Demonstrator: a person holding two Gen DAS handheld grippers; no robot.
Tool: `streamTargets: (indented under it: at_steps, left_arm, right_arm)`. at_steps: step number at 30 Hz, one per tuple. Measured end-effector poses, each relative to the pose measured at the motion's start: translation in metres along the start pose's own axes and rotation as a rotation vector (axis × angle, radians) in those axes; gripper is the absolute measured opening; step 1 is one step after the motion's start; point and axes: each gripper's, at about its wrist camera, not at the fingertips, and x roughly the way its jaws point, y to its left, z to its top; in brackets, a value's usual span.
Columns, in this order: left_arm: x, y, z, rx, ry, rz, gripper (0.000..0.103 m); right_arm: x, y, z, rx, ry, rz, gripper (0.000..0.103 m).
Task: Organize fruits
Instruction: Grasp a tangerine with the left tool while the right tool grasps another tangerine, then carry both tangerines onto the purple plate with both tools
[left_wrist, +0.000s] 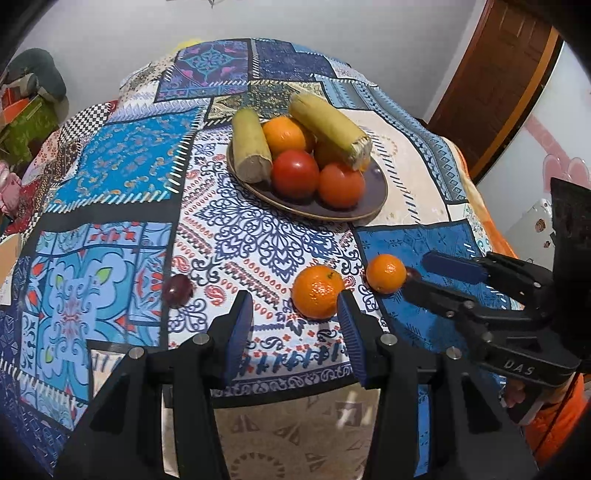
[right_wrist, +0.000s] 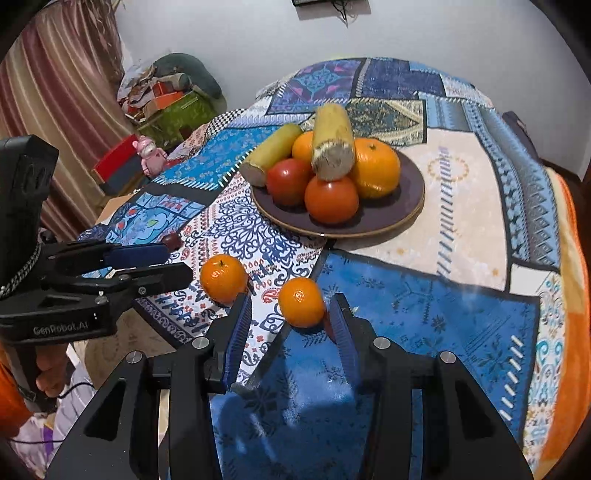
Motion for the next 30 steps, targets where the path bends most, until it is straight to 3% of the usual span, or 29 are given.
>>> streamTargets:
  at_steps: [15, 18, 21, 30]
  left_arm:
    - [0.043, -0.011, 0.007, 0.033, 0.067, -0.014, 0.047]
    - [0.044, -0.012, 0.009, 0.044, 0.061, -0.019, 0.038]
    - [0.045, -0.011, 0.009, 0.04, 0.06, -0.024, 0.038]
    - [0.035, -0.011, 0.01, 0.044, 0.04, 0.002, 0.038]
  right_arm:
    - [0.021, -0.01, 0.004, 0.014, 0.023, 0.001, 0.04]
    - [0.023, -0.01, 0.003, 0.008, 0.028, 0.009, 0.04]
    - [0.024, -0.007, 0.004, -0.007, 0.034, 0.011, 0.04]
    - [0.027, -0.009, 0.006, -0.005, 0.04, 0.014, 0.029]
